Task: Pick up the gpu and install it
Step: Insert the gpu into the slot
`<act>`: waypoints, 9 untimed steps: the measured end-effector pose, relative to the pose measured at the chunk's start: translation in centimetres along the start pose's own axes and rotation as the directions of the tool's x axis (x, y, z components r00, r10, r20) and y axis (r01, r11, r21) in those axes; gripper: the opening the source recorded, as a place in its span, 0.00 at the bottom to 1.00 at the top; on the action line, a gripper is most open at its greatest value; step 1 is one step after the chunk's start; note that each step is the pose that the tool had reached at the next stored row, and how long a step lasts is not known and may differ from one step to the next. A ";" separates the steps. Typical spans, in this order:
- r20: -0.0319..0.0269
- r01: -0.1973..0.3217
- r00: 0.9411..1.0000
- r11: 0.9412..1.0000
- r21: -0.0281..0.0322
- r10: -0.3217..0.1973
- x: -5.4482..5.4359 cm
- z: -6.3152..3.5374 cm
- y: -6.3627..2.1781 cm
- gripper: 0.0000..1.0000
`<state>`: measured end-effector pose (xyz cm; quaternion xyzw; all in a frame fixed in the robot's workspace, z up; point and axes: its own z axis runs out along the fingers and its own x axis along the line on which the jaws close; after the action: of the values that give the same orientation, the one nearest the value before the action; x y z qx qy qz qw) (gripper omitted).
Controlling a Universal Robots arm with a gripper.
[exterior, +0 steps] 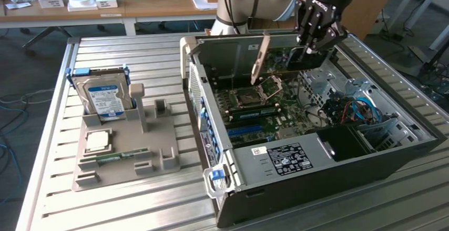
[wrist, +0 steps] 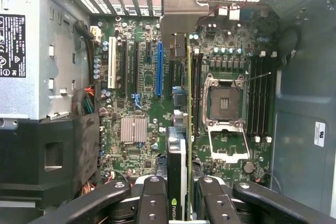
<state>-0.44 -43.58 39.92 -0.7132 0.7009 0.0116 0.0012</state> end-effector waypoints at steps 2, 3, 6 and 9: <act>0.000 0.000 1.000 1.000 0.000 0.000 0.0 0.00 0.14 0.27; 0.000 0.000 1.000 1.000 0.000 0.000 0.0 0.00 0.22 0.27; 0.000 0.000 1.000 1.000 0.000 0.000 0.0 0.01 0.37 0.27; 0.000 0.000 1.000 1.000 0.000 0.000 0.0 0.00 0.38 0.27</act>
<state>-0.82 -43.59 39.92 -0.7132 0.7009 0.0116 0.0012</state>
